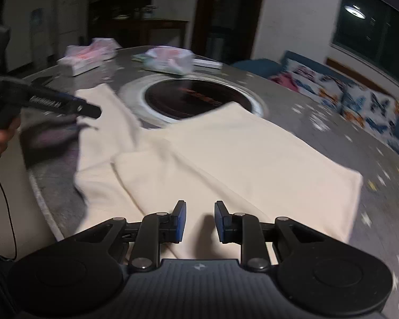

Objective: Fold clothes

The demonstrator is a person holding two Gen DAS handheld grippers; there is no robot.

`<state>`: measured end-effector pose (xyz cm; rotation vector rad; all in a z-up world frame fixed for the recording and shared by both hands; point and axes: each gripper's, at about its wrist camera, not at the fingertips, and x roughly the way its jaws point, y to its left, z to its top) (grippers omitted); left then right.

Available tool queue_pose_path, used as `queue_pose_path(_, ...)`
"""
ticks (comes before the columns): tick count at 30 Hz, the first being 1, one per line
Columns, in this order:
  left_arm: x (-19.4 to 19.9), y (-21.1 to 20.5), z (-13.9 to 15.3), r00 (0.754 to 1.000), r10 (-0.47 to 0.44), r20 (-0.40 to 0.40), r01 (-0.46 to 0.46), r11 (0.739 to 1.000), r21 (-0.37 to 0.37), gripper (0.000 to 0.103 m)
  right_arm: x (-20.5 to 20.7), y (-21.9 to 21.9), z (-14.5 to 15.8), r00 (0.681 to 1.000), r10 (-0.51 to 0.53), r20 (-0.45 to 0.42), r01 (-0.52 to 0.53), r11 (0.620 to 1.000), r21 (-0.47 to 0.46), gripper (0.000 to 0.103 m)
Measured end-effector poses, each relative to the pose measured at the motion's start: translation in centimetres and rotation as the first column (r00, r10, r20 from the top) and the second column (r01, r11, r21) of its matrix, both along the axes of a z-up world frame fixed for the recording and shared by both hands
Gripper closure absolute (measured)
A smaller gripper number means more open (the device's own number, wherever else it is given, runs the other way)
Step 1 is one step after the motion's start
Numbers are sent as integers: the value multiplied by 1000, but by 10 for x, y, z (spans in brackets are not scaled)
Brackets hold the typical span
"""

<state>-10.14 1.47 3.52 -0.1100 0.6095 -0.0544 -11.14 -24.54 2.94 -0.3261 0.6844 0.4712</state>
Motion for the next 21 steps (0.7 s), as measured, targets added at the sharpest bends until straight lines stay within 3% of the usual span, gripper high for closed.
queue_pose_path(9, 9, 45, -2, 981, 194, -14, -194, 981, -9, 53, 9, 51, -9, 990, 140, -2, -140, 990, -26, 81)
queue_pose_path(16, 24, 68, -10, 958, 283, -46, -284, 958, -36, 53, 1, 46, 2, 991, 131, 30, -130, 991, -31, 81)
queue_pose_path(20, 33, 72, -15, 952, 299, -62, -303, 951, -66, 56, -2, 35, 11, 994, 99, 52, -98, 995, -15, 81)
queue_pose_path(21, 34, 73, -16, 952, 302, -59, -306, 950, -70, 61, -3, 32, 13, 995, 87, 58, -86, 996, -12, 81)
